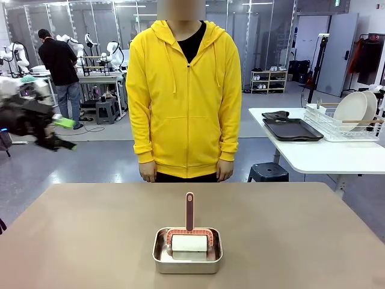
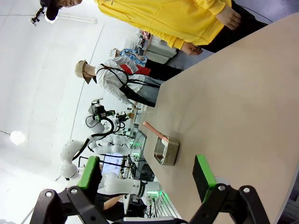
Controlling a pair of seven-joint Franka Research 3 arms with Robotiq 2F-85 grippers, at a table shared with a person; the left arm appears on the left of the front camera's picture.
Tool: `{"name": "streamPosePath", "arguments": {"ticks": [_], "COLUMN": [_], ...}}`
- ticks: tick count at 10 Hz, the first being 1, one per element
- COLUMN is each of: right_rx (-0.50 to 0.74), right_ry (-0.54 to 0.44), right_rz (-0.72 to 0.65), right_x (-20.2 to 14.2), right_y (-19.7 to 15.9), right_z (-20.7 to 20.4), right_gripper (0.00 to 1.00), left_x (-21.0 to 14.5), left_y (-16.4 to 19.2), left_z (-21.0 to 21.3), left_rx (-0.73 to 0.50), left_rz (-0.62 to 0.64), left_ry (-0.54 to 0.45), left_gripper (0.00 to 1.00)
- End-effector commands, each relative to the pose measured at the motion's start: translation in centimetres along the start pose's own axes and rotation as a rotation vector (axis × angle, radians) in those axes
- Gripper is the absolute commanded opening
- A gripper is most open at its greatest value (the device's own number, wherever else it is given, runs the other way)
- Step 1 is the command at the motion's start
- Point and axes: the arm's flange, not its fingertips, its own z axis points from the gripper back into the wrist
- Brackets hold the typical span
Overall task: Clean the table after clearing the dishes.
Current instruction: Place the Lint Roller back on top of the Airtight Container.
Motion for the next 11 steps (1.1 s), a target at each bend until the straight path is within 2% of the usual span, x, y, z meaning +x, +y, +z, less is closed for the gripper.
{"name": "streamPosePath", "arguments": {"ticks": [1,3,4,7,8,9,11], "right_rx": [-0.005,-0.005,-0.005,-0.005,-0.005,-0.005,-0.005], "right_ry": [0.015,0.015,0.015,0.015,0.015,0.015,0.015], "right_rz": [0.000,0.000,0.000,0.000,0.000,0.000,0.000], "right_x": [-0.1,-0.1,-0.1,-0.1,-0.1,-0.1,-0.1], "right_y": [0.4,0.4,0.4,0.4,0.4,0.4,0.4], "right_z": [0.0,0.0,0.0,0.0,0.0,0.0,0.0], "right_gripper": [1.00,1.00,1.00,1.00,1.00,1.00,1.00], "left_x": [-2.6,-6.3,-8.4,-13.1,-13.7,-13.6,-12.1], "left_y": [1.4,4.1,5.5,8.5,9.0,9.5,9.2], "left_z": [5.5,11.9,14.6,20.8,21.7,22.5,22.5], "left_rx": [-0.005,0.007,0.071,0.125,0.163,0.247,0.296], "left_rz": [0.105,0.174,0.203,0.322,0.338,0.348,0.312], "left_ry": [-0.190,-0.334,-0.344,-0.511,-0.521,-0.489,-0.498], "left_gripper": [1.00,1.00,1.00,1.00,1.00,1.00,1.00]}}
